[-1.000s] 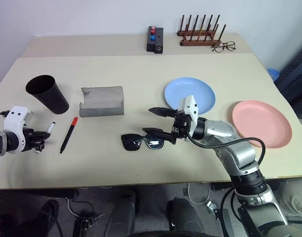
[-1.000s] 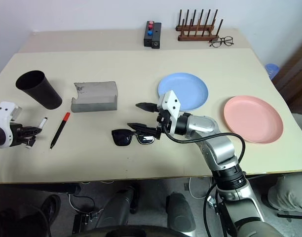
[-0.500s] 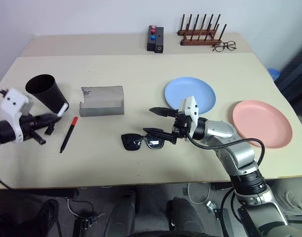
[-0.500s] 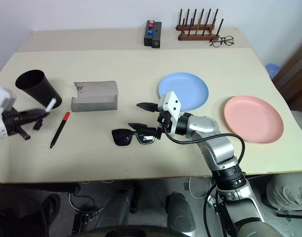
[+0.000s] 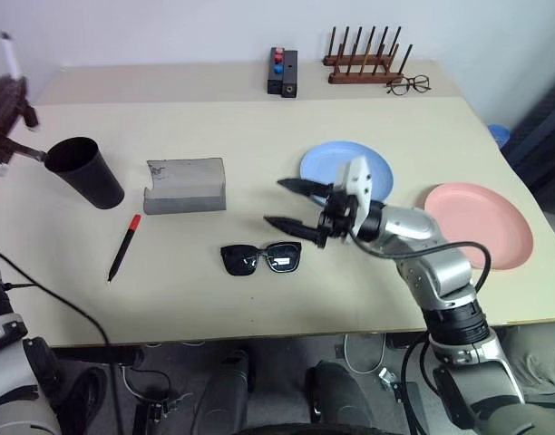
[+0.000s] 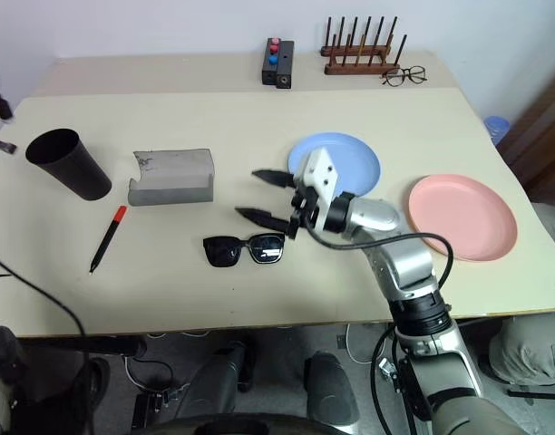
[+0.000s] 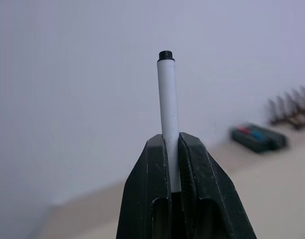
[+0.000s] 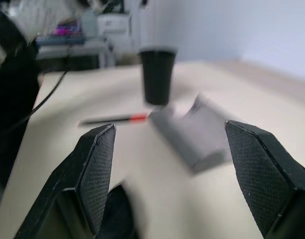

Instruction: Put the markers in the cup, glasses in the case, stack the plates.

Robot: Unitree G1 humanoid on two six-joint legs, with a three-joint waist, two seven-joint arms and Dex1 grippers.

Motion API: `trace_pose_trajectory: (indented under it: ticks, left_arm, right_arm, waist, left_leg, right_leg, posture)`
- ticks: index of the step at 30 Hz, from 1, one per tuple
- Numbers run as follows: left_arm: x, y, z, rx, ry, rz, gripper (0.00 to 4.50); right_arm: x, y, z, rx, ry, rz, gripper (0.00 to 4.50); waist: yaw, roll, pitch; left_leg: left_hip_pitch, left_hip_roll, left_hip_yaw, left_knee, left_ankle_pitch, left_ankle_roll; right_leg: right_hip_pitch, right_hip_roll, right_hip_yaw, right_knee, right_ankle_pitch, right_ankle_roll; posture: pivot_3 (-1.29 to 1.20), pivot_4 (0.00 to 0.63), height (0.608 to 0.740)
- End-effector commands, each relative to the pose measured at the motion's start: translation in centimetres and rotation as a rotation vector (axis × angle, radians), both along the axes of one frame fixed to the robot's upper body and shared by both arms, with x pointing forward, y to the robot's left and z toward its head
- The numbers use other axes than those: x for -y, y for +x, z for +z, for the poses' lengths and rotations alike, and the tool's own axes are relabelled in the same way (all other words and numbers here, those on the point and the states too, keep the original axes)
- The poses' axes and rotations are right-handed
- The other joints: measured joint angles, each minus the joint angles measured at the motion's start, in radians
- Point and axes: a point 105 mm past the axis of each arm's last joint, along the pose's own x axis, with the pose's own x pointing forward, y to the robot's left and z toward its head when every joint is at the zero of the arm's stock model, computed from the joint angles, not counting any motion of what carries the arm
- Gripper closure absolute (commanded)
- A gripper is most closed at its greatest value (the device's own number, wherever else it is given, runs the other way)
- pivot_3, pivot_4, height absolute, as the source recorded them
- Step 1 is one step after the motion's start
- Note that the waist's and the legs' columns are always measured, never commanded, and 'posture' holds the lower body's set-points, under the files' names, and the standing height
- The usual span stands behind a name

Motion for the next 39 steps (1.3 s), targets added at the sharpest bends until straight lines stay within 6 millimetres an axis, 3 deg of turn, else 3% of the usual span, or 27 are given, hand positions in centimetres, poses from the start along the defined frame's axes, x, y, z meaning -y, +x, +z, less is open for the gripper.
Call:
trace_pose_trajectory:
  ticks: [1, 9, 16, 23, 34, 39]
  left_arm:
    - [-2.0, -0.4, 0.2, 0.065, -0.074, 0.036, 4.46]
    - [-2.4, 0.8, -2.2, 0.081, -0.201, -0.025, 4.46]
    - [-1.6, 2.2, -4.6, 0.034, -0.213, -0.049, 4.46]
    - [-2.1, 2.7, -7.1, -0.027, -0.246, -0.003, 4.46]
    - [-1.0, 3.8, -9.3, -0.097, -0.275, -0.029, 4.46]
    - [-0.7, 3.9, -9.3, -0.096, -0.276, -0.032, 4.46]
  right_arm:
    - [-0.2, -0.7, 1.7, 0.042, 0.05, 0.026, 0.94]
    - [-1.0, -1.1, 1.7, 0.034, 0.066, 0.043, 0.94]
    - [-1.0, -1.1, 1.4, 0.037, 0.048, 0.038, 0.94]
    - [-0.9, -1.3, 1.1, 0.035, 0.037, 0.032, 0.94]
    - [-0.9, -1.4, 1.1, 0.038, 0.03, 0.031, 0.94]
    - [-0.8, -1.5, 1.0, 0.039, 0.026, 0.025, 0.94]
  waist:
    - [-0.001, 0.0, 0.0]
    - [-0.004, -0.001, 0.0]
    - [-0.004, -0.001, 0.0]
    - [-0.005, -0.001, 0.0]
    - [-0.005, -0.001, 0.0]
    - [-0.005, -0.001, 0.0]
  left_leg:
    - [0.001, 0.0, 0.0, 0.0, 0.0, 0.0]
    - [0.0, 0.0, 0.0, 0.001, 0.0, 0.0]
    - [0.0, 0.0, 0.0, 0.002, 0.0, 0.0]
    - [0.0, 0.0, 0.0, 0.003, 0.001, 0.0]
    - [0.0, 0.0, 0.0, 0.004, 0.001, 0.0]
    - [0.0, 0.0, 0.0, 0.004, 0.001, 0.0]
  right_leg:
    - [0.0, 0.0, 0.0, 0.0, 0.0, 0.0]
    - [0.003, 0.0, 0.0, 0.003, 0.0, 0.0]
    - [0.002, 0.001, 0.0, 0.007, 0.0, 0.0]
    - [0.002, 0.001, 0.0, 0.007, 0.0, 0.0]
    - [0.002, 0.001, -0.001, 0.008, 0.0, 0.0]
    - [0.002, 0.001, -0.001, 0.008, 0.0, 0.0]
  posture:
    - [0.0, 0.15, 0.735]
    - [0.0, 0.15, 0.735]
    - [0.0, 0.15, 0.735]
    - [0.0, 0.15, 0.735]
    - [0.0, 0.15, 0.735]
    - [0.0, 0.15, 0.735]
